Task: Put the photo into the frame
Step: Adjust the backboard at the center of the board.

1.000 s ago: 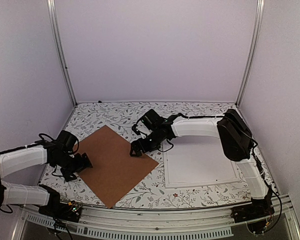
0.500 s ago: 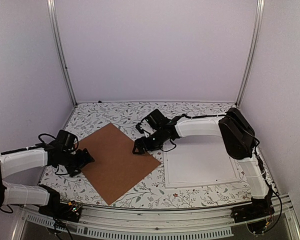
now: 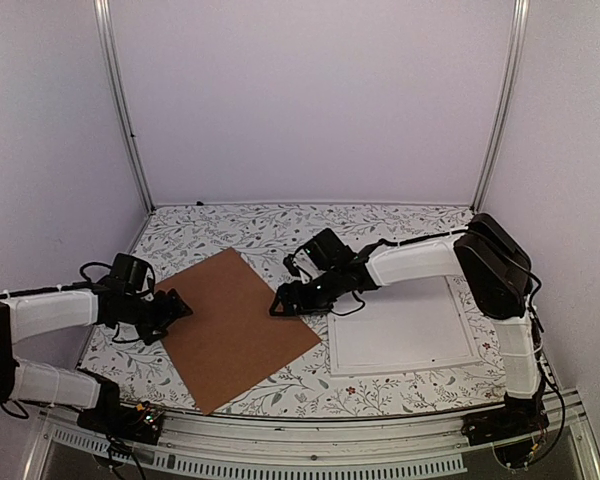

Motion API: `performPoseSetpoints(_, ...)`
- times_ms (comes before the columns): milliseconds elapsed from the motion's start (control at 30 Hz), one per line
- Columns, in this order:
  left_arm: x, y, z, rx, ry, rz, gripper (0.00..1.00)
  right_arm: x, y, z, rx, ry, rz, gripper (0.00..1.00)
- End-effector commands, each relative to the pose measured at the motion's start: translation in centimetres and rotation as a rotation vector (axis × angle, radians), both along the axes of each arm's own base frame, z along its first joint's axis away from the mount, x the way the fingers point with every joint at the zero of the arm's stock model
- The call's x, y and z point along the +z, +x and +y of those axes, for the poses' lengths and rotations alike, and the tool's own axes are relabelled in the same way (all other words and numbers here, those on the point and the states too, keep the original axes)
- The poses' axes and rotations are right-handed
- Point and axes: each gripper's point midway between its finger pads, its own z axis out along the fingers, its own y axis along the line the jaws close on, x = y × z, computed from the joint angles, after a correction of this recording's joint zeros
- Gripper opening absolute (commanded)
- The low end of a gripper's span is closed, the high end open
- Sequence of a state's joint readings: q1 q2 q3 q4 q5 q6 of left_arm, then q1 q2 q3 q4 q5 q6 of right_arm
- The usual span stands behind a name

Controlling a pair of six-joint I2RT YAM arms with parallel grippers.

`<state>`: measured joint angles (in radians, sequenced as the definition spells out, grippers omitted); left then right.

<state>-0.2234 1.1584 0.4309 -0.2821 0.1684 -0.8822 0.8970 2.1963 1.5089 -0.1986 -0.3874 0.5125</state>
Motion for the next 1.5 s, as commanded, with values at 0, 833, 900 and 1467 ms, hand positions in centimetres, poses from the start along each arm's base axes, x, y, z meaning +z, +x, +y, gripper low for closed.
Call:
performPoseSetpoints(0, -0.4, 0.7, 0.8, -0.016, 0.046, 0.042, 0.91, -0.7, -1.2, -1.8, -0.073, -0.069, 0.055, 0.88)
performPoseSetpoints(833, -3.0, -2.2, 2.4, 0.035, 0.099, 0.112, 0.93, -0.6, 3.0, -0.1, -0.014, -0.116, 0.007, 0.92)
performPoseSetpoints(900, -3.1, -1.6, 1.7, 0.014, 0.072, 0.096, 0.92, -0.9, 2.7, 0.1, -0.001, -0.111, 0.029, 0.92)
performPoseSetpoints(1467, -1.9, 6.9, 0.9, -0.147, 0.126, -0.035, 0.86, -1.5, -3.1, -1.4, -0.059, -0.055, 0.145, 0.86)
